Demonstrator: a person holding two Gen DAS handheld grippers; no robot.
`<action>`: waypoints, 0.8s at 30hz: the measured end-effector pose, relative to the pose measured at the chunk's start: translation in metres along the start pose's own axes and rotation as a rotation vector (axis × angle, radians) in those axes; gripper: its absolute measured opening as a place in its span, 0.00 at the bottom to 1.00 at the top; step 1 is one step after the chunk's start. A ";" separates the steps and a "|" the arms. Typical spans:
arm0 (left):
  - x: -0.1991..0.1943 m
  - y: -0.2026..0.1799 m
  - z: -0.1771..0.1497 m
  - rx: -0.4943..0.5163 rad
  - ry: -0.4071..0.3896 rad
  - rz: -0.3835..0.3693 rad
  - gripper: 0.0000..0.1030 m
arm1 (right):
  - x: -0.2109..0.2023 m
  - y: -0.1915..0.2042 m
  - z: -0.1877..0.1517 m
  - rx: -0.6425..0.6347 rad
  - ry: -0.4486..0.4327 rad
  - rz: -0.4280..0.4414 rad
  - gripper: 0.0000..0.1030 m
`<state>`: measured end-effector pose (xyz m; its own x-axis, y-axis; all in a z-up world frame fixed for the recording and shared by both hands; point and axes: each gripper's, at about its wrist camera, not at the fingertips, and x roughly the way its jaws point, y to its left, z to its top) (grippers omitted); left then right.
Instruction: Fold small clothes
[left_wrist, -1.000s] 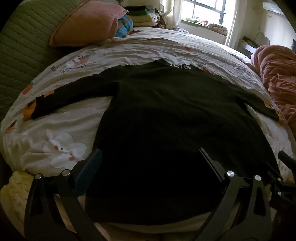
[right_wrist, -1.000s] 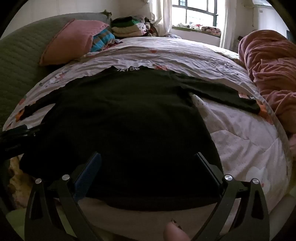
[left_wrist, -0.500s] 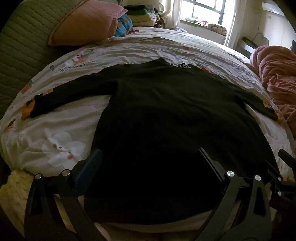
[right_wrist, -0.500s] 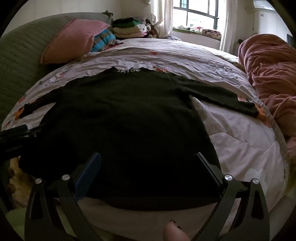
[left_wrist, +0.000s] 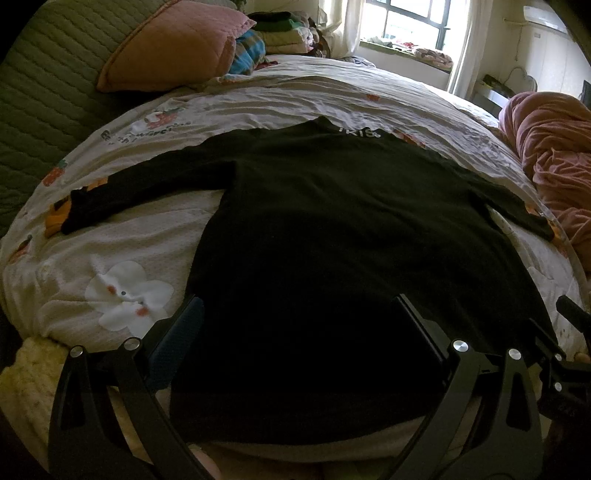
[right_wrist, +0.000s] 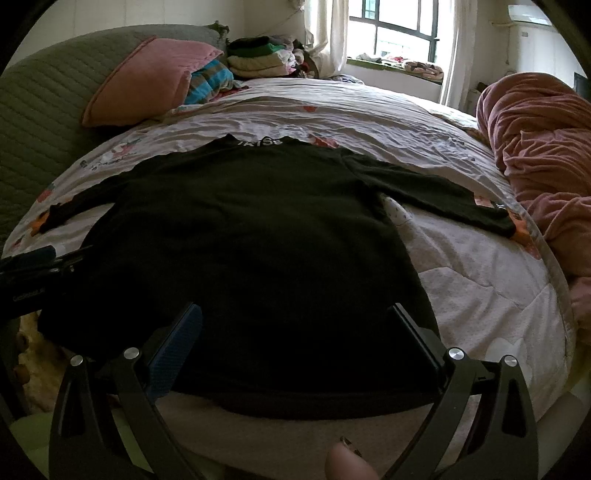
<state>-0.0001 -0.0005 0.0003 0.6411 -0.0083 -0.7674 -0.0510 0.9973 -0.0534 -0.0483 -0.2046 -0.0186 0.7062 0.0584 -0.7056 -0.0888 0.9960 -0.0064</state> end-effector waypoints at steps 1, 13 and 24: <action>0.000 0.000 0.000 0.000 0.000 -0.001 0.91 | 0.000 0.000 0.000 0.000 0.001 0.002 0.96; -0.001 -0.001 0.000 0.000 -0.004 0.000 0.91 | -0.001 0.003 0.000 -0.004 -0.005 0.000 0.96; -0.001 0.000 -0.001 0.000 -0.005 -0.001 0.91 | -0.002 0.003 0.000 -0.004 -0.008 -0.003 0.96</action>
<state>-0.0012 -0.0004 0.0004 0.6446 -0.0092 -0.7644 -0.0505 0.9972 -0.0546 -0.0498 -0.2017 -0.0175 0.7118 0.0559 -0.7002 -0.0894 0.9959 -0.0113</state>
